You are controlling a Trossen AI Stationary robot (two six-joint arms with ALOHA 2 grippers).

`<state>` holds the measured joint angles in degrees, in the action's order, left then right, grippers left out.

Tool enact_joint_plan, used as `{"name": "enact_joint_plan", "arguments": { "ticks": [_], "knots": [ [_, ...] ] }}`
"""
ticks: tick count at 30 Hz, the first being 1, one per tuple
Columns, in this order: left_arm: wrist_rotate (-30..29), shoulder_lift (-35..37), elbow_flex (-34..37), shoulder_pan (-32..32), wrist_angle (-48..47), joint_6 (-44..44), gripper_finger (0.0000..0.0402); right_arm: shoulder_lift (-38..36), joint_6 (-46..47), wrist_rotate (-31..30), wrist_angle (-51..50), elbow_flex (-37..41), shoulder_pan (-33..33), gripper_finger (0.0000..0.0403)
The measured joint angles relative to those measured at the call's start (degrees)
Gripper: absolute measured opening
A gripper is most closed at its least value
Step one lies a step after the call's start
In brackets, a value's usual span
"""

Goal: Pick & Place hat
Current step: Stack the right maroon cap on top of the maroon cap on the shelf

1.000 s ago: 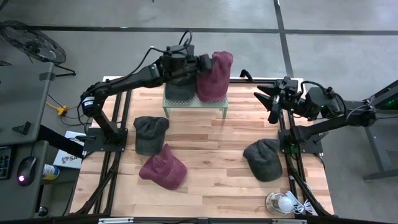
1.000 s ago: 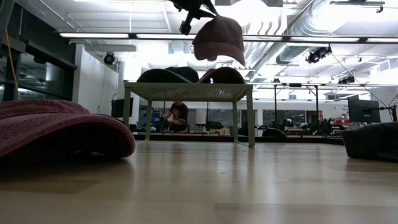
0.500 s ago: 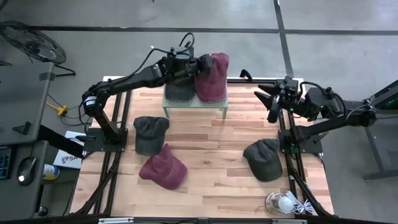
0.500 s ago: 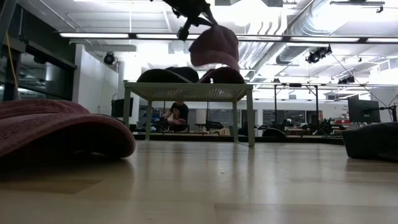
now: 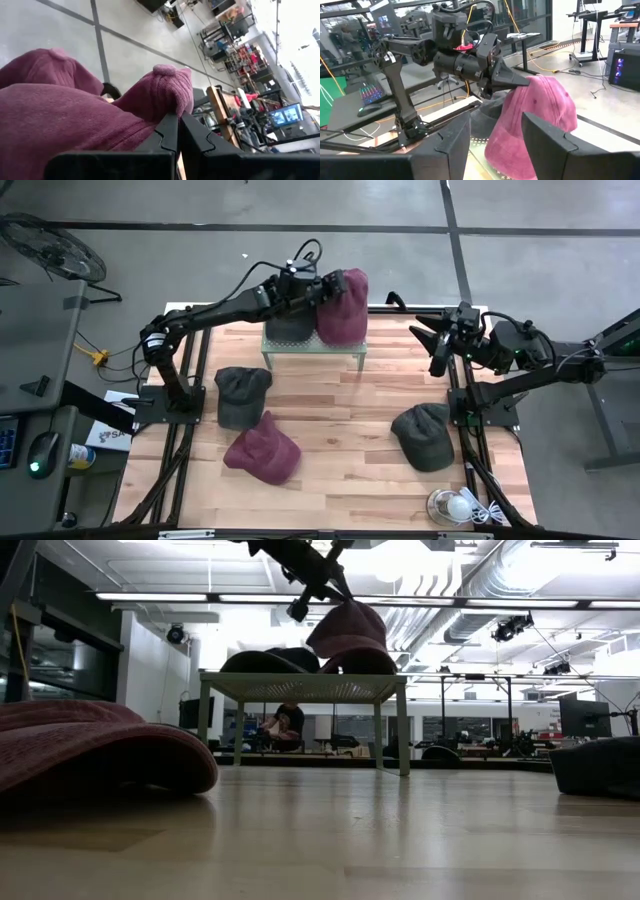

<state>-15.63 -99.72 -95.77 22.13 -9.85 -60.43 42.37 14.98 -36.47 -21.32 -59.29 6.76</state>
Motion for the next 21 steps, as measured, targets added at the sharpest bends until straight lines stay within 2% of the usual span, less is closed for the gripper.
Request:
{"name": "enact_joint_plan", "arguments": {
  "ticks": [21],
  "knots": [
    [-3.1,0.1,0.0,-0.5,0.9,0.8,0.0,0.0,1.7,0.1,-3.4,0.0,0.0,0.017]
  ]
}}
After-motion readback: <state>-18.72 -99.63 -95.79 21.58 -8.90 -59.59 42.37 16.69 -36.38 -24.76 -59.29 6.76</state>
